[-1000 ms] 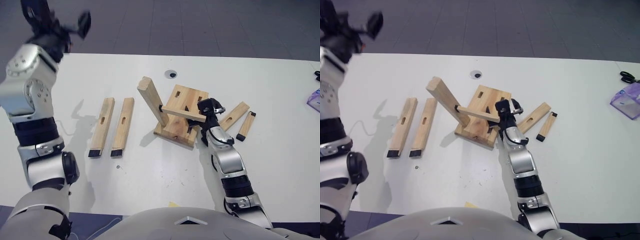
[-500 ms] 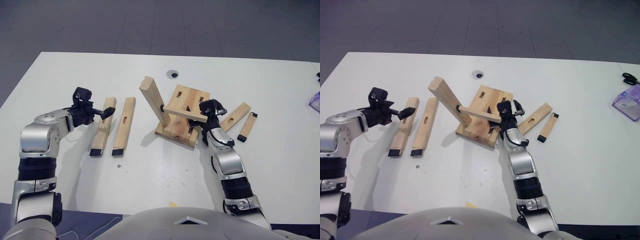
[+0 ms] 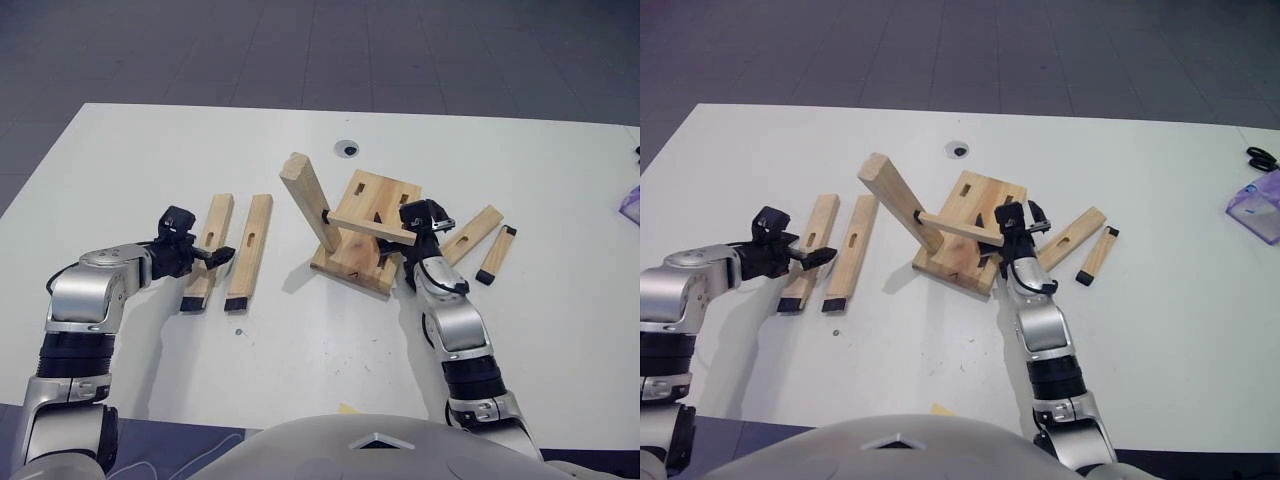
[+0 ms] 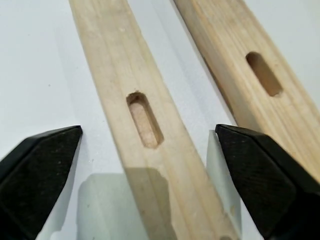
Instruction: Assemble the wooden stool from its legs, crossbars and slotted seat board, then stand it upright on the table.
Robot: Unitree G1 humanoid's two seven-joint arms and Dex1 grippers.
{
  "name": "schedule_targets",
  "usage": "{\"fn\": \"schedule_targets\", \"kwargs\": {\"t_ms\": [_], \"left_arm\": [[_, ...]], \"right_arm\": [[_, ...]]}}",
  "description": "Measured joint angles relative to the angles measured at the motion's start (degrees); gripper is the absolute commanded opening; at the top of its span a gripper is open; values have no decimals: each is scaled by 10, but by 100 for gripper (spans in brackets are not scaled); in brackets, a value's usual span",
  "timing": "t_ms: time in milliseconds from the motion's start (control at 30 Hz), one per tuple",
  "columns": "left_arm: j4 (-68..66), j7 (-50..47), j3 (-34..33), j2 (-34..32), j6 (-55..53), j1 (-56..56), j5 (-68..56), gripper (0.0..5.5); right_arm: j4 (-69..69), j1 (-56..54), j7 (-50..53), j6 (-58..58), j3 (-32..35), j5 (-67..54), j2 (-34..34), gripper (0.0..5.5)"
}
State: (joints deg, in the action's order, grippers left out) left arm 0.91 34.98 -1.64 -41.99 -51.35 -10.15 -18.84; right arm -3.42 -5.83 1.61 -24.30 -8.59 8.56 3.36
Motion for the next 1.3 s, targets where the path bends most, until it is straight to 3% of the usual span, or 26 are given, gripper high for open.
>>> {"fn": "schedule_targets", "kwargs": {"t_ms": [167,467,700,833,933,1100,1300], "left_arm": [[20,38,16,-43,15,28,10,354],[22,47,34,-58,54,35,32,211],[43,-65,3,21,57,33,54,210],[63,-227,-95,121,110,-22,65,210],[121,-294,-146,139,150,-95,75,210],[207,-291,-130,155,197,-195,60,210],[237,-219,-68,188,210,-198,10,210]], "right_arm": [[4,0,4,0,3,0,-5,540],[8,-2,4,0,18,-10,-5,540],[32,-34,-18,-1,60,-19,36,540],[105,-81,-6,18,167,-45,101,540],[145,-146,-3,50,235,-70,164,540],[143,-324,-73,82,265,-162,198,540],[78,-391,-196,-65,318,-464,187,540]]}}
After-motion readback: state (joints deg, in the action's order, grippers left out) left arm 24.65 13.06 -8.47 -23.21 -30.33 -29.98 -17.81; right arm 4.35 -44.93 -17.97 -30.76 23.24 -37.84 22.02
